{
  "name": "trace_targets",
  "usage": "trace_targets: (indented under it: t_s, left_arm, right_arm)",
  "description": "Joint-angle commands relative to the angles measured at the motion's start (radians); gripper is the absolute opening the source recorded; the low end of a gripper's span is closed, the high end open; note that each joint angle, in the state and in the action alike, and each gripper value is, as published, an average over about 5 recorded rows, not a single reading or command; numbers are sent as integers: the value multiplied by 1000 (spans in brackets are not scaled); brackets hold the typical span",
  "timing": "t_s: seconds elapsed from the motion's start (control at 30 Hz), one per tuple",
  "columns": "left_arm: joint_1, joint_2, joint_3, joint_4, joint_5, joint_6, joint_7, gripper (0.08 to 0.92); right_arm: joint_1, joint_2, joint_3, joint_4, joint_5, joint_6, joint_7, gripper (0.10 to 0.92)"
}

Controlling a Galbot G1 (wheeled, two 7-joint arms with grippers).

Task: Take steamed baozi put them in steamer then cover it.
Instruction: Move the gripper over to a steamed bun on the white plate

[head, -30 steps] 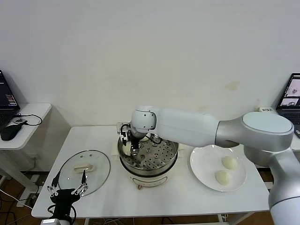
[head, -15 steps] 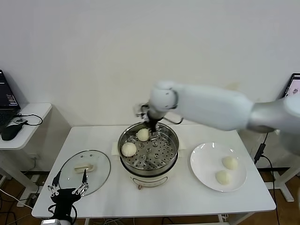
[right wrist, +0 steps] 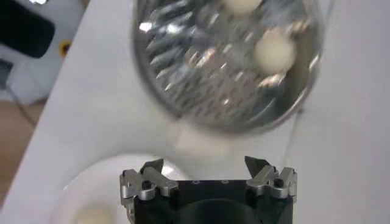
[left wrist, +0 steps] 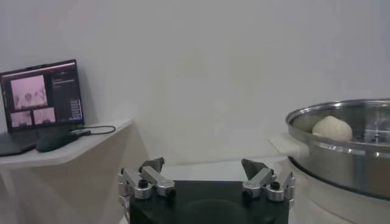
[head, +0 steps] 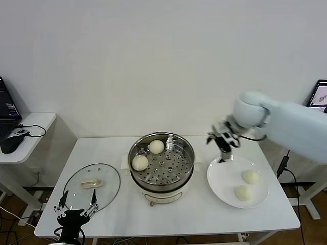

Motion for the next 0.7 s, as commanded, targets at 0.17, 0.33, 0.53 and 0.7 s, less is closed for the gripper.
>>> trace_targets:
  t_s: [0.17, 0.33, 0.53, 0.7]
  left_arm:
    - [7, -5, 4, 9, 11, 0, 0, 823]
    - [8, -7, 5, 10, 12, 0, 0, 823]
    - [7, -6, 4, 13, 11, 0, 0, 823]
    - [4, -3, 3, 17, 10, 1, 0, 823]
  right_arm:
    - [-409, -190, 226, 16, -240, 73, 18, 823]
    - [-434, -155, 231, -12, -261, 65, 30, 823]
    - [-489, -126, 265, -49, -288, 65, 36, 823]
    - [-524, -105, 289, -85, -303, 62, 46, 823]
